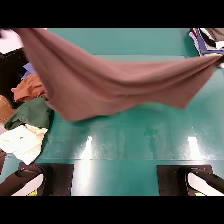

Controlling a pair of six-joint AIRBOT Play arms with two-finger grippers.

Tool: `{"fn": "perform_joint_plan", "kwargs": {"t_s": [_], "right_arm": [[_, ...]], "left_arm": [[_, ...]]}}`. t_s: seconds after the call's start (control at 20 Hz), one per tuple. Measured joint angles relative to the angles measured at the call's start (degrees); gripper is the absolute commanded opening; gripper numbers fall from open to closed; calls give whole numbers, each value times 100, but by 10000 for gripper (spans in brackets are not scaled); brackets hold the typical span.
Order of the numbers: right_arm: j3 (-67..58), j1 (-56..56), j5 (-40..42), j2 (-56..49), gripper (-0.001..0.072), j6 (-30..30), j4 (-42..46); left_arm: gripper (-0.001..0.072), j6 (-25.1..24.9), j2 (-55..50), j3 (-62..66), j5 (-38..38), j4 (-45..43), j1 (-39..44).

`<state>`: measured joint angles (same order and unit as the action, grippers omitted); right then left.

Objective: Fold the shirts.

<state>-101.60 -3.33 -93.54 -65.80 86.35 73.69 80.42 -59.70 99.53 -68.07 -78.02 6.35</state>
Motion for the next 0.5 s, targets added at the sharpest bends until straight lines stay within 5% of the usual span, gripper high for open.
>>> {"fn": "perform_joint_plan", "kwargs": {"t_s": [0.25,0.5], "right_arm": [[1054,-81,946,-966,13,-63,2],[1451,-120,1626,-813,13,-181,-13]], "left_arm": [[25,101,-1775,-271,103,-177,2],[25,271,-1814,-306,221,-315,2]]}}
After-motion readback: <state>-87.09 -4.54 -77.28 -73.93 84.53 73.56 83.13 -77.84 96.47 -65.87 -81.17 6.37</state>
